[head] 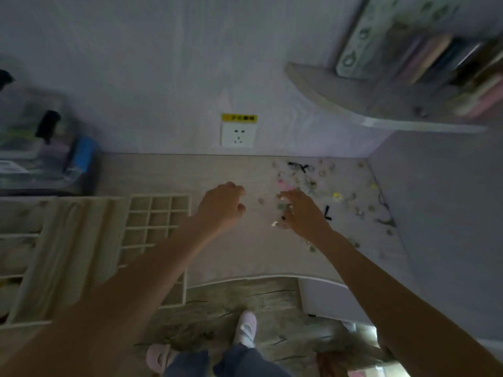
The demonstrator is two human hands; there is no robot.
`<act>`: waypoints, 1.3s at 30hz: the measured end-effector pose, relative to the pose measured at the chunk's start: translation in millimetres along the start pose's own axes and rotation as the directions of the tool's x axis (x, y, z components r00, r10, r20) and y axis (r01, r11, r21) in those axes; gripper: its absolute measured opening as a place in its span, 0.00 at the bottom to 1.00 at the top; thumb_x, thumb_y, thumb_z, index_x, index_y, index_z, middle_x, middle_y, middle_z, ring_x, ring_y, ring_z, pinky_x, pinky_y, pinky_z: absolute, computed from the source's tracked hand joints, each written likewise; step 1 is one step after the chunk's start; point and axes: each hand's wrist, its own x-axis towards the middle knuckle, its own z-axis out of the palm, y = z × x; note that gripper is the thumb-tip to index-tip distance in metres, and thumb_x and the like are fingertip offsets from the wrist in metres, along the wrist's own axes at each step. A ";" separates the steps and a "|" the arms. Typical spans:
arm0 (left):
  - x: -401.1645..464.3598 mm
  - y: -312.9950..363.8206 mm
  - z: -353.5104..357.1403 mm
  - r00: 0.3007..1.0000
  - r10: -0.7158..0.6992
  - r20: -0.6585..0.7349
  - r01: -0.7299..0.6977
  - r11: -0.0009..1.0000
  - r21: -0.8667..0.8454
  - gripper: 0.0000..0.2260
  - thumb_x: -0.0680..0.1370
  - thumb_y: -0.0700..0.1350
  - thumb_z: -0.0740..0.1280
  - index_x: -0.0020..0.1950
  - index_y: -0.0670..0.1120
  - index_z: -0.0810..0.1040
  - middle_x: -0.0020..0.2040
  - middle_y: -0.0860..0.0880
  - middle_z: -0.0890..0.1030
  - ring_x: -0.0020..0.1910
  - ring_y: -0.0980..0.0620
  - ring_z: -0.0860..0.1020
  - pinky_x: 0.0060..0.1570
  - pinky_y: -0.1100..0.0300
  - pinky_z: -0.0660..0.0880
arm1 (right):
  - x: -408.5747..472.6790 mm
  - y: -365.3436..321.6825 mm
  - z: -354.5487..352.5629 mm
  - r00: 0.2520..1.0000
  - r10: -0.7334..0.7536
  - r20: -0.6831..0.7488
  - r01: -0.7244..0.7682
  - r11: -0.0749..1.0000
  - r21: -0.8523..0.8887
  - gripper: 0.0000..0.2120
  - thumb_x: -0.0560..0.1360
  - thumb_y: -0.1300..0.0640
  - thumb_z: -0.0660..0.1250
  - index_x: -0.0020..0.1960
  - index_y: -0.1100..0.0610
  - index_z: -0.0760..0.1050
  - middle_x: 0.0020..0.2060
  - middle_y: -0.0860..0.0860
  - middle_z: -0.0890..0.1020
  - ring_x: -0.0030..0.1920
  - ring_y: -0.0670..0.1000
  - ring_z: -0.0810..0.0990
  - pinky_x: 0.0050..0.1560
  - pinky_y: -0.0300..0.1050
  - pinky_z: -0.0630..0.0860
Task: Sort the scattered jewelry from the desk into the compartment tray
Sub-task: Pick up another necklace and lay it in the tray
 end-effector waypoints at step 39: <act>125.0 112.8 96.5 0.970 0.220 0.107 -0.217 0.975 -0.038 0.25 0.73 0.44 0.71 0.69 0.47 0.70 0.67 0.46 0.67 0.63 0.46 0.65 0.62 0.56 0.65 | 32.4 175.4 -9.3 0.982 0.113 -0.150 -0.096 0.988 0.119 0.11 0.76 0.70 0.58 0.55 0.64 0.75 0.50 0.59 0.71 0.51 0.59 0.73 0.43 0.36 0.62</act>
